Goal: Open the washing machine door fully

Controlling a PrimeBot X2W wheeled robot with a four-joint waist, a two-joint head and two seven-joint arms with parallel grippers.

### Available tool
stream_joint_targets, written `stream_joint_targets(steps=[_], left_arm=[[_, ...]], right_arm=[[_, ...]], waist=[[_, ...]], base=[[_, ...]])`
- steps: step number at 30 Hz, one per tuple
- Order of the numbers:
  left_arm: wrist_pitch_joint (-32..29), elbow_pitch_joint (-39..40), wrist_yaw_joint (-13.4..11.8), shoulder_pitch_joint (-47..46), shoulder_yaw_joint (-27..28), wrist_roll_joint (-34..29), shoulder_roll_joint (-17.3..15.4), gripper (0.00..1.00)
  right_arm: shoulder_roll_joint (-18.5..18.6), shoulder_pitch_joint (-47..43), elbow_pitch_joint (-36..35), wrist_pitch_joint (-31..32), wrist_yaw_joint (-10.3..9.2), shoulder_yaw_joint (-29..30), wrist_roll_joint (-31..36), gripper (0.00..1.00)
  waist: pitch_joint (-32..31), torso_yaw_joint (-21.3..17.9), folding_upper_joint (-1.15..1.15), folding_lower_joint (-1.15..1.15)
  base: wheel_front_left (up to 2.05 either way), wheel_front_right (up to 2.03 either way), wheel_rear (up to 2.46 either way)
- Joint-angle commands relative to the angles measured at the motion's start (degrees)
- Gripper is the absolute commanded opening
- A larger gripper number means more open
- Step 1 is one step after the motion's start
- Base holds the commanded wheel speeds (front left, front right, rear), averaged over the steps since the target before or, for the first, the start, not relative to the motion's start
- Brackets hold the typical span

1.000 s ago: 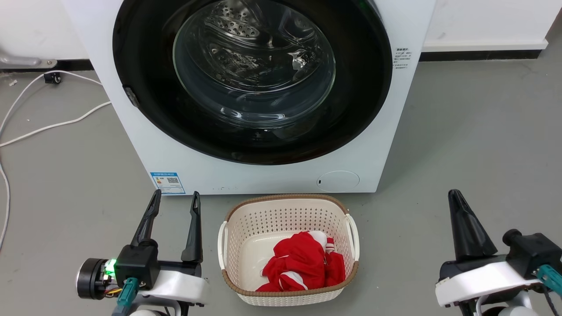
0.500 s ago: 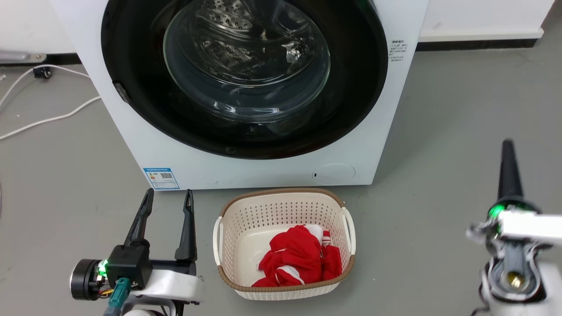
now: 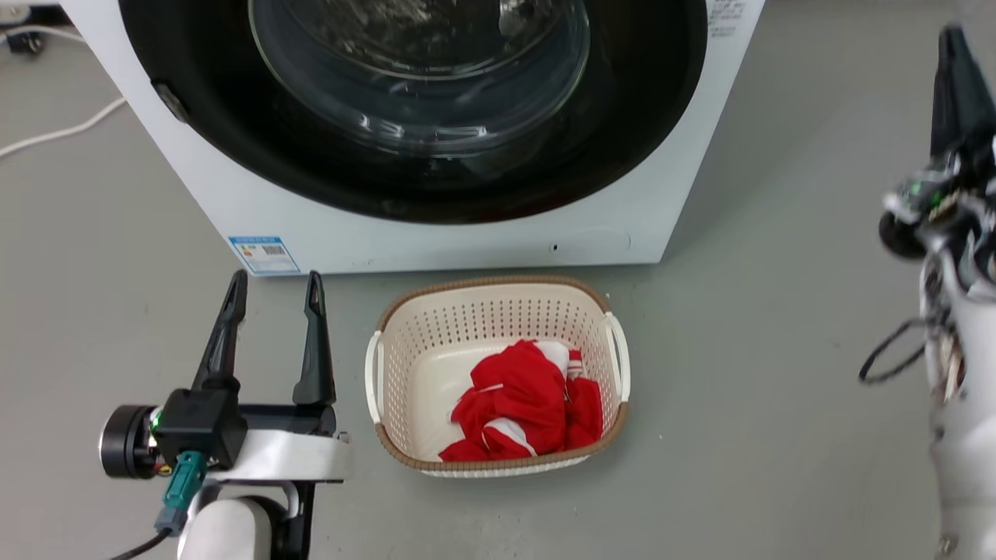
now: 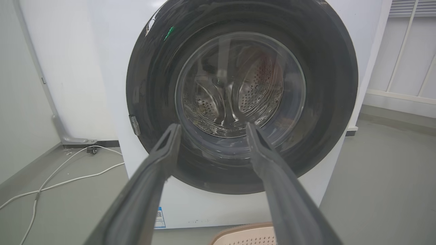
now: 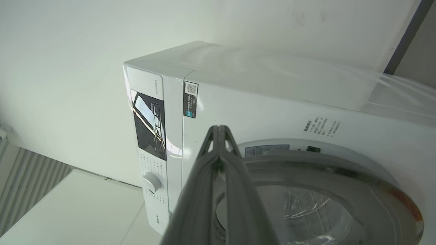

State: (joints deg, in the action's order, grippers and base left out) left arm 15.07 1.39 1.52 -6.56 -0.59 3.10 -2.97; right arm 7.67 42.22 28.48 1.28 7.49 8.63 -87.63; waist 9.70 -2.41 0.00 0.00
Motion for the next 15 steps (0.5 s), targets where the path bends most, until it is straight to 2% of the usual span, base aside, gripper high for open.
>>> stream_joint_targets(steps=[1, 7, 15], left_arm=[[0.16, 0.16, 0.22, -0.97, 0.13, -0.19, 0.05, 1.00], [0.16, 1.05, 0.78, -3.99, 0.09, -0.19, 0.07, 1.00], [0.16, 2.04, 0.69, -7.64, -0.68, 0.18, 0.09, 1.00]], right_arm=[[0.89, 2.16, 1.31, 0.79, 0.00, -0.28, 0.25, 0.00], [4.56, 16.87, 15.54, 8.73, 0.00, -4.49, 2.81, 0.00], [5.60, 33.06, 31.92, 16.67, 0.00, -9.34, 7.66, 0.00]], waist=[[1.52, 0.01, 0.00, 0.00], [5.48, 0.48, 0.00, 0.00], [10.20, 1.38, 0.00, 0.00]], base=[[0.00, 0.00, 0.00], [0.00, 0.00, 0.00], [0.00, 0.00, 0.00]])
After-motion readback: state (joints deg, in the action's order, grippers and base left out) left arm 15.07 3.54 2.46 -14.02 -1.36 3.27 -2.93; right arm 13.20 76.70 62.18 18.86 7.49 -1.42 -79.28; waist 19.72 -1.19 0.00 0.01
